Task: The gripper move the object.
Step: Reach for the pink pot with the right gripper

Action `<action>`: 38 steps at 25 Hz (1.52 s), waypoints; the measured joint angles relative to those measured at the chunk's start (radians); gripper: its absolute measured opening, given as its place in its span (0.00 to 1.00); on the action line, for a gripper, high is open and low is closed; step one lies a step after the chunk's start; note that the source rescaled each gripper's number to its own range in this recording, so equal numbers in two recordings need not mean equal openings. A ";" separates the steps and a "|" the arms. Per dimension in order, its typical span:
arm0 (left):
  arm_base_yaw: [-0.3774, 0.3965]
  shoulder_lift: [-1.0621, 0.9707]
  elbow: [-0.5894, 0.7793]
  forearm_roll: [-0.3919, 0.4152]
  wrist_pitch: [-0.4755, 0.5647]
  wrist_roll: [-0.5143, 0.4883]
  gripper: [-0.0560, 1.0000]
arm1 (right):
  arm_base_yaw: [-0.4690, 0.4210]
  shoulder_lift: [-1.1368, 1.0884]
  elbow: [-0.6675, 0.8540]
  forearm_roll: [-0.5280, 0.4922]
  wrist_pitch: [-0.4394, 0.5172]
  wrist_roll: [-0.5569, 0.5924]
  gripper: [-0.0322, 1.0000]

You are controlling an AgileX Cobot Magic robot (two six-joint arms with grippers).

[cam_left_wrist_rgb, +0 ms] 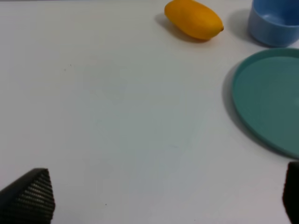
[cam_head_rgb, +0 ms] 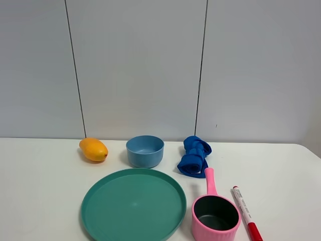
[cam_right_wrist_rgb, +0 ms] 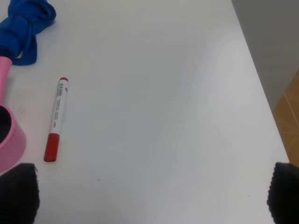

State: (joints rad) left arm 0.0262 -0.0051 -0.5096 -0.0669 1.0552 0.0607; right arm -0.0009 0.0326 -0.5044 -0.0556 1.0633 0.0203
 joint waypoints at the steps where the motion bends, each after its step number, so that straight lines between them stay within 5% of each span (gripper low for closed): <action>1: 0.000 0.000 0.000 0.000 0.000 0.000 1.00 | 0.000 0.000 0.000 0.000 0.000 0.000 1.00; 30: 0.000 0.000 0.000 0.000 0.000 0.000 1.00 | 0.000 0.005 0.000 -0.004 0.001 0.007 1.00; 38: 0.000 0.000 0.000 0.000 0.000 0.000 1.00 | 0.000 0.164 -0.015 0.024 0.003 0.054 1.00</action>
State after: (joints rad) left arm 0.0262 -0.0051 -0.5096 -0.0669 1.0552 0.0607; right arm -0.0009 0.1967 -0.5192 -0.0316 1.0666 0.0739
